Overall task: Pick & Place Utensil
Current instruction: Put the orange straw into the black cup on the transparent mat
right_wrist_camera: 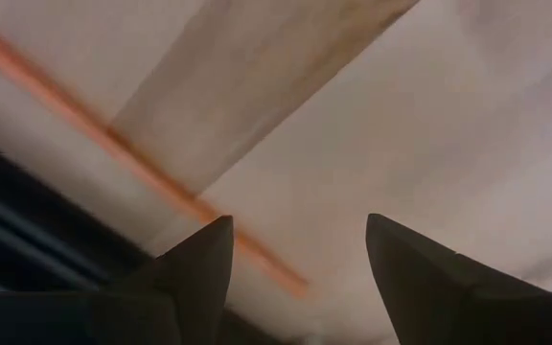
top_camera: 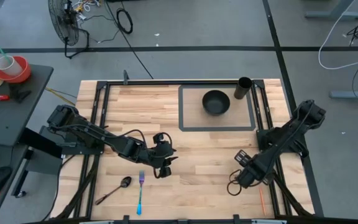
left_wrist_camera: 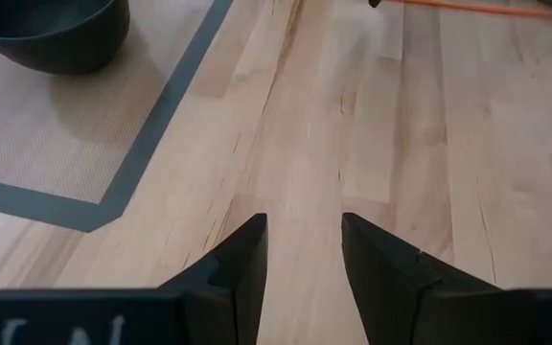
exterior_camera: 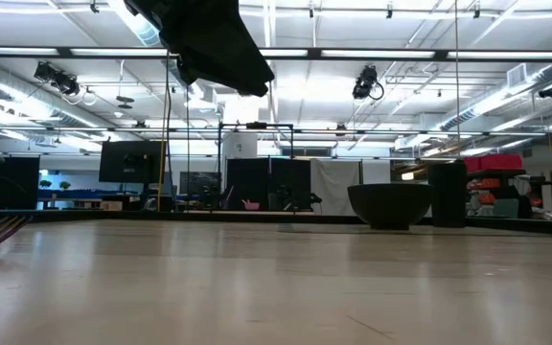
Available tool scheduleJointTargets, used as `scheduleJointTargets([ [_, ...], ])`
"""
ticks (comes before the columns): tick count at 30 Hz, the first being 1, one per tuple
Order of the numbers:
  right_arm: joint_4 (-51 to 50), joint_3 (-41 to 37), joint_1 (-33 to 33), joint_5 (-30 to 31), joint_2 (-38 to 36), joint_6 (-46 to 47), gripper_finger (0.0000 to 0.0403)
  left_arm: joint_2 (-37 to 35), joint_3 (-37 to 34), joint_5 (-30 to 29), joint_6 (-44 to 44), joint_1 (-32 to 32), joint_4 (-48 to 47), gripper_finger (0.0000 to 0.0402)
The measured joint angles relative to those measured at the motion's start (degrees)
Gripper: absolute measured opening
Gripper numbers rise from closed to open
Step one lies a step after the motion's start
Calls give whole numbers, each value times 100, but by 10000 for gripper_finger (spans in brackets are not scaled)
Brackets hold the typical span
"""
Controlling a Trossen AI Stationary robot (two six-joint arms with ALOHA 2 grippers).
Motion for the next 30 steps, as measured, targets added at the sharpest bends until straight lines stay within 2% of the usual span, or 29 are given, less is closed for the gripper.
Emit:
scheduleJointTargets([
  [3,-17,-80,-25,-373,156,278,240,0,0,0,2,-2,-5,140],
  [6,-150,-101,-25,-480,219,382,240,0,0,0,4,-2,-5,140],
  [11,-149,-109,1,-79,227,366,240,0,0,0,2,-2,-7,140],
  [19,-176,-473,1,-382,227,480,240,0,0,0,9,-36,-7,140],
  [27,-143,-473,-1,201,227,792,240,0,0,-2,63,-63,-7,140],
  [30,-121,-488,1,130,227,827,240,0,0,-1,63,-63,-7,140],
])
